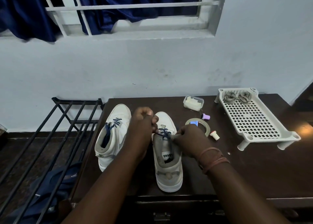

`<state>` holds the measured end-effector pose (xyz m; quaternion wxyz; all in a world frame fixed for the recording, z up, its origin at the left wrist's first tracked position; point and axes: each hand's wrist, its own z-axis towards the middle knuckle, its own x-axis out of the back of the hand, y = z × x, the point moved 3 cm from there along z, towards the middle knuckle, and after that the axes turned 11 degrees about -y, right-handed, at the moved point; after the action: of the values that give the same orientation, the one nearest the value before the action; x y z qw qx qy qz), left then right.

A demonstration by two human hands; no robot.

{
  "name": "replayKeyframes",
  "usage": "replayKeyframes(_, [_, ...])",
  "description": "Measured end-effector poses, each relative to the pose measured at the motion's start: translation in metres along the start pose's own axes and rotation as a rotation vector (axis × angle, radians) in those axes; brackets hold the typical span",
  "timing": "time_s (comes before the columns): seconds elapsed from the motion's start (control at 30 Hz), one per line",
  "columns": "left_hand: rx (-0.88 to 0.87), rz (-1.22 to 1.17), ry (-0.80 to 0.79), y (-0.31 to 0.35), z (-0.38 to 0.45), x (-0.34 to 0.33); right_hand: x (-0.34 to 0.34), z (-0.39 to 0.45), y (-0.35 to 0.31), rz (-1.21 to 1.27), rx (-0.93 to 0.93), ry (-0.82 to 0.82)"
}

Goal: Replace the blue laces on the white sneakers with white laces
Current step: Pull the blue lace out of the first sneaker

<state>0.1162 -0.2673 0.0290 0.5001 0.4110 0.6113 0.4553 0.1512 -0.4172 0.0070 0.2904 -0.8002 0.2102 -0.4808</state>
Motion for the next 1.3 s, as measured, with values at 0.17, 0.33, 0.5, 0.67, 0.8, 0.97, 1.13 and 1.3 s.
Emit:
replayKeyframes(0.17, [-0.249, 0.983, -0.1, 0.0, 0.008, 0.013, 0.0, 0.0, -0.001, -0.003, 0.002, 0.007])
replayKeyframes(0.33, [-0.23, 1.66, -0.269, -0.027, 0.008, 0.002, -0.001, 0.0, 0.001, -0.009, 0.005, 0.028])
replayKeyframes(0.5, [-0.056, 1.02, -0.028, -0.013, 0.012, 0.02, 0.0, -0.001, 0.0, -0.008, 0.004, 0.018])
replayKeyframes(0.67, [0.157, -0.054, -0.062, -0.011, 0.007, 0.008, -0.001, 0.001, -0.001, -0.045, 0.002, 0.022])
replayKeyframes(0.8, [0.022, -0.268, 0.036, -0.008, 0.012, 0.009, -0.001, 0.002, 0.0, -0.006, -0.005, 0.002])
replayKeyframes(0.97, [-0.1, -0.272, 0.167, -0.016, 0.019, 0.022, -0.007, 0.003, -0.002, -0.039, 0.001, 0.015])
replayKeyframes(1.13, [-0.022, -0.42, 0.262, -0.009, 0.018, 0.046, -0.005, -0.001, -0.003, -0.125, 0.014, 0.094])
replayKeyframes(1.3, [0.076, 0.785, 0.26, -0.006, 0.009, 0.037, -0.015, -0.005, -0.014, -0.182, 0.154, 0.106])
